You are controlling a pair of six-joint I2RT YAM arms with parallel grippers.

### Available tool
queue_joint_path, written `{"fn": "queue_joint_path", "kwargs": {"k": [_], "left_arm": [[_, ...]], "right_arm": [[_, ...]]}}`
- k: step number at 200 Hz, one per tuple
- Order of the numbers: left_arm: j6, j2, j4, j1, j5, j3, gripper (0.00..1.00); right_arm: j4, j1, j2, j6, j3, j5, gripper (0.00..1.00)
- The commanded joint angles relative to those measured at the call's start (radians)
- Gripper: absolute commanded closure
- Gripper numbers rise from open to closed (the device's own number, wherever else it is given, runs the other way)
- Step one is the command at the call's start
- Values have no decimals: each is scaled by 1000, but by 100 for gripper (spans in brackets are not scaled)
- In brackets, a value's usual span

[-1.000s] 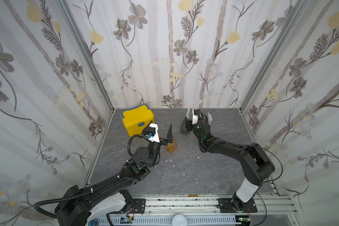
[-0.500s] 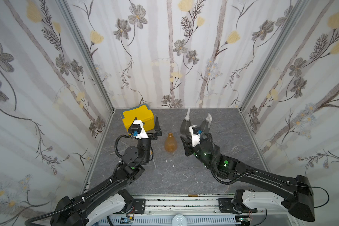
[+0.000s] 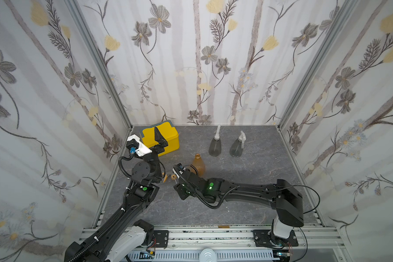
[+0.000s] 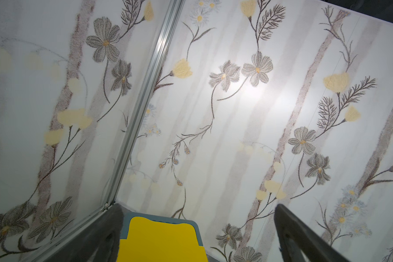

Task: Attach spray nozzles to spray bottles
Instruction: Pick up the spray nozzle from the center of the board.

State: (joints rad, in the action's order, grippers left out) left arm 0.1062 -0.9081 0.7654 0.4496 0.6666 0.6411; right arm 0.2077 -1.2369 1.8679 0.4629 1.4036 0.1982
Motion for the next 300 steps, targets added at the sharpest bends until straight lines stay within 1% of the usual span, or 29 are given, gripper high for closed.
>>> {"fn": "queue_joint_path", "kwargs": {"k": [1, 40, 58, 83, 94, 115, 127, 142, 173, 209, 227, 246, 263, 268, 278, 289, 300], "left_arm": [[26, 0, 6, -5, -21, -5, 0], [40, -3, 2, -8, -38, -5, 0], [43, -4, 3, -10, -44, -7, 0], [47, -6, 3, -11, -56, -6, 0], [50, -8, 1, -12, -59, -6, 0], [52, -9, 2, -15, -66, -6, 0], [50, -10, 0, -15, -66, -6, 0], [53, -10, 2, -17, -68, -5, 0], [54, -4, 2, -20, -74, -5, 0], [51, 7, 3, -26, -77, -5, 0], [43, 23, 12, -28, -94, -6, 0], [34, 44, 27, -28, -144, -10, 0], [27, 49, 42, -29, -191, -18, 0], [27, 49, 49, -29, -204, -21, 0], [28, 45, 53, -29, -225, -25, 0], [32, 37, 47, -30, -245, -21, 0], [36, 29, 36, -29, -266, -15, 0]], "right_arm": [[94, 10, 97, 23, 84, -27, 51], [118, 51, 280, 48, 232, -17, 54], [119, 61, 329, 46, 261, -16, 55], [145, 72, 371, 36, 290, 16, 60], [138, 83, 382, 35, 292, -6, 65], [132, 92, 387, 34, 293, -6, 82], [132, 91, 374, 31, 290, -2, 88], [120, 85, 348, 27, 275, -1, 92], [71, 70, 253, 25, 197, 29, 97], [36, 55, 115, 29, 101, 59, 97], [42, 43, -3, 31, 40, 112, 97], [47, 32, -146, 31, -30, 171, 97], [57, 28, -265, 37, -89, 236, 97], [60, 28, -329, 38, -106, 260, 97], [69, 30, -405, 38, -140, 321, 97], [79, 47, -487, 38, -183, 374, 97], [91, 86, -565, 46, -240, 391, 97]]}}
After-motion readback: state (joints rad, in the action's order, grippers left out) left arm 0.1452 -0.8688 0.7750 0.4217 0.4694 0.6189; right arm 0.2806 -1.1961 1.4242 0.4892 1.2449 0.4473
